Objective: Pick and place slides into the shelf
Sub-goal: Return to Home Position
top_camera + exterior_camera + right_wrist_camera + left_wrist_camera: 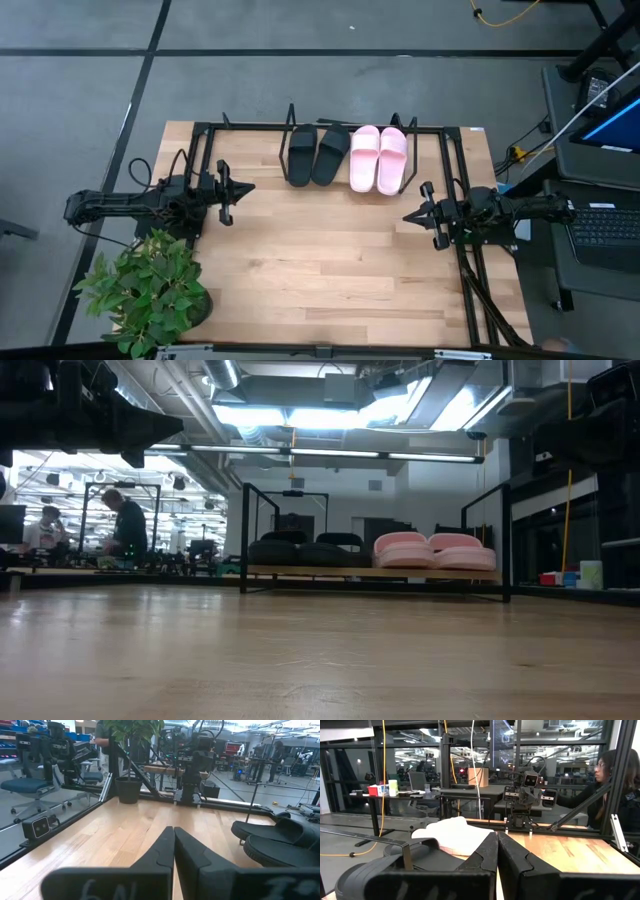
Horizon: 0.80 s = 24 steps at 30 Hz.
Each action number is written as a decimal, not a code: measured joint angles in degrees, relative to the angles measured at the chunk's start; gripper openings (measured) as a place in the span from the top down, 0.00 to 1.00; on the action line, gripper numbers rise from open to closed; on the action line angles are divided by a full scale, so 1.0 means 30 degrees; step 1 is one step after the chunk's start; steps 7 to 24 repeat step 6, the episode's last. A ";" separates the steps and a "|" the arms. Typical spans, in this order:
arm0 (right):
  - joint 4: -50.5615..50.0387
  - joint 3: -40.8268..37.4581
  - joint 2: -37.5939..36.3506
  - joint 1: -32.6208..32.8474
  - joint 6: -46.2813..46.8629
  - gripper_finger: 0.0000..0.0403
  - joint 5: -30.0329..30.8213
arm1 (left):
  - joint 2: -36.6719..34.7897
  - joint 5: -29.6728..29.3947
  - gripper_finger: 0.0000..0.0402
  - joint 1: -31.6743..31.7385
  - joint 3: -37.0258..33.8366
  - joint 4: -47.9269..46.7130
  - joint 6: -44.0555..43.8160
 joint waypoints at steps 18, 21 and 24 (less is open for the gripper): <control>0.0000 0.0000 0.0000 0.0000 0.0006 0.97 0.0000 | 0.0000 0.0000 1.00 0.0001 0.0000 0.0000 0.0001; 0.0000 0.0000 0.0000 0.0000 0.0006 0.97 0.0000 | 0.0000 0.0000 1.00 0.0001 0.0000 0.0000 0.0001; 0.0000 0.0000 0.0000 0.0000 0.0006 0.97 0.0000 | 0.0000 0.0000 1.00 0.0001 0.0000 0.0000 0.0001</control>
